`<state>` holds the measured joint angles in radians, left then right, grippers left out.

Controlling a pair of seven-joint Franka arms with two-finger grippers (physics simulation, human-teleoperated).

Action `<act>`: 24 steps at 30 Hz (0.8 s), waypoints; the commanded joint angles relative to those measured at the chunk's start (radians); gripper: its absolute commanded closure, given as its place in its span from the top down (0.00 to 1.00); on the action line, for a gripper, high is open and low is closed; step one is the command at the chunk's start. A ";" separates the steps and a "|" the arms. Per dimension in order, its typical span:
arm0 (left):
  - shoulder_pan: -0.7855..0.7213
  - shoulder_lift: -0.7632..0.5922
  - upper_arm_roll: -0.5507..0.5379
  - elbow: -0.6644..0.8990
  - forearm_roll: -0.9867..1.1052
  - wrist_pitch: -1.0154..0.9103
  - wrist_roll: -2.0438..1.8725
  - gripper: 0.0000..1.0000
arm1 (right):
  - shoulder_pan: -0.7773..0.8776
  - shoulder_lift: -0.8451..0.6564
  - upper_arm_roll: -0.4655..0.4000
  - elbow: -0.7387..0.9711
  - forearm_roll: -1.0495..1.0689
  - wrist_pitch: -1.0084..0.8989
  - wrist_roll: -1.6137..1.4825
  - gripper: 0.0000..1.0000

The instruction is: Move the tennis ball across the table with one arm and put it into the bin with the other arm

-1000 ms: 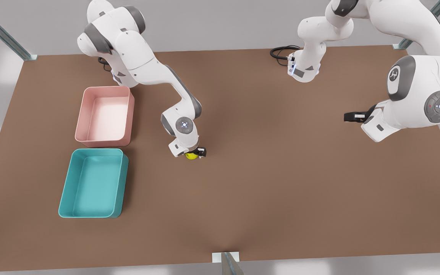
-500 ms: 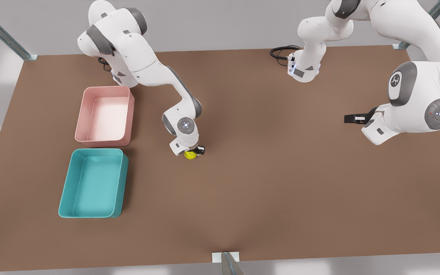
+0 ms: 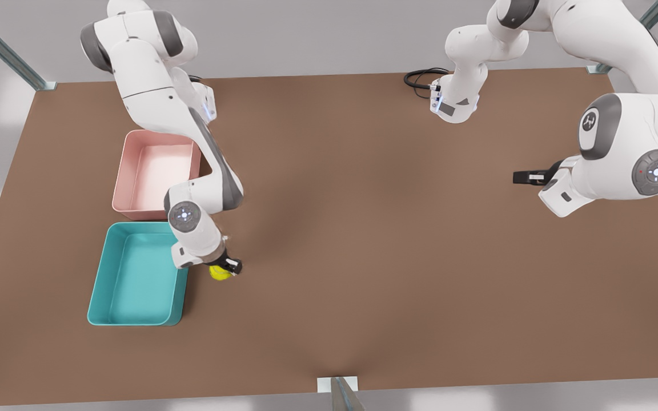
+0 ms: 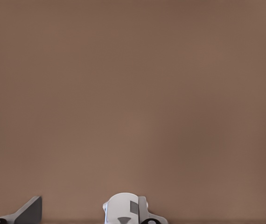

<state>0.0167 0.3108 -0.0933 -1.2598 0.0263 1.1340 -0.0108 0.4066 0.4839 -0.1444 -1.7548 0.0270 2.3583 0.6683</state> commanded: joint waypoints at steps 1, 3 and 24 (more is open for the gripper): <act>-0.003 -0.002 0.000 0.000 0.001 -0.003 -0.001 1.00 | -0.012 -0.018 -0.050 0.023 -0.007 -0.175 -0.599 0.67; -0.004 -0.002 0.000 0.000 0.001 -0.003 -0.003 1.00 | -0.078 -0.012 -0.093 0.041 -0.002 -0.180 -0.772 0.67; 0.016 0.013 -0.003 0.007 -0.037 0.023 -0.005 1.00 | -0.241 -0.286 0.080 0.394 -0.018 -1.041 -0.541 1.00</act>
<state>0.0322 0.3246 -0.0964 -1.2533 -0.0076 1.1300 -0.0149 0.1855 0.2539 -0.0931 -1.3138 0.0313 1.5456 0.1345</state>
